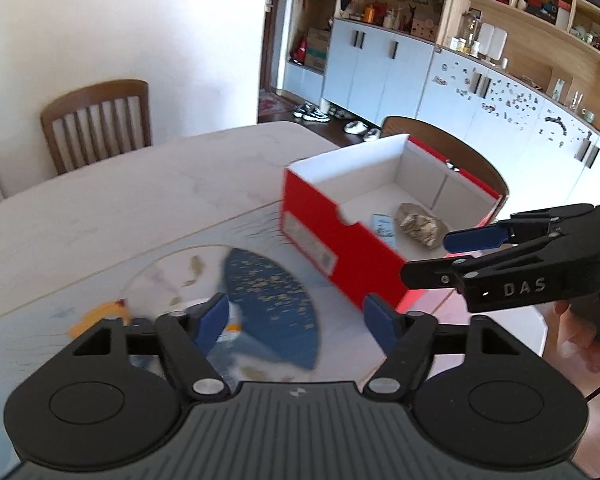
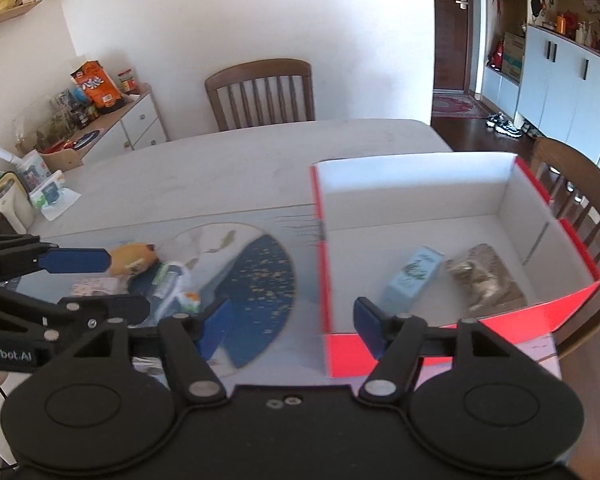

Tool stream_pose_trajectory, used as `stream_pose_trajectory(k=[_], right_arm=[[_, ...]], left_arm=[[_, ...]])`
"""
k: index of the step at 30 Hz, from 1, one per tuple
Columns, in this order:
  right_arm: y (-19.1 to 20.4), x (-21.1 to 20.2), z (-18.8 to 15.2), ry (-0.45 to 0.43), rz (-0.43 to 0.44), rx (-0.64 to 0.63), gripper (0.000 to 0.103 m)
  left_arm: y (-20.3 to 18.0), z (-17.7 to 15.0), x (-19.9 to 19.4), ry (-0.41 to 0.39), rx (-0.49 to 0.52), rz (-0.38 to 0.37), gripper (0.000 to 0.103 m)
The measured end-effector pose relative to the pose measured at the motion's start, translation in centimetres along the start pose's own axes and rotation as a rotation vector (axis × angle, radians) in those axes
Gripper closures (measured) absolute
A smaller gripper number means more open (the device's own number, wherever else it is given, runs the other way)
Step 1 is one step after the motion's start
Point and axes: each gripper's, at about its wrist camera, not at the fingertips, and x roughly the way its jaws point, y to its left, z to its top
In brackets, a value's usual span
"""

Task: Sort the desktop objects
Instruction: 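Withdraw both tools from the box back toward the placemat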

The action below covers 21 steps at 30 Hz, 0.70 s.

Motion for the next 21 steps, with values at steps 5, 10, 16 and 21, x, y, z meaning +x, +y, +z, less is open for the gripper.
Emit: stream_pose_trajectory(k=[5,10,16,21], right_arm=[[2.7,0.9,-0.2,0.009,0.019,-0.001,0.031],[5.1,2.0,-0.5,0.023,0.038,-0.005,0.031],[7.1,3.7,-0.7,0.043,0.047,0.002,0.031],[8.6,5.2,-0.8,0.054,0.05,-0.002,0.03]], left_arm=[[3.1,-1.7,-1.4,-0.007,-0.039,0.032,0.02],[5.9,-3.3,-2.0,-0.003,-0.071,0.057,0.016],[8.1,-4.8,-2.2,-0.013,-0.077,0.082,0.0],[10.3,-5.7,-2.0,-0.02,-0.123,0.048,0.0]])
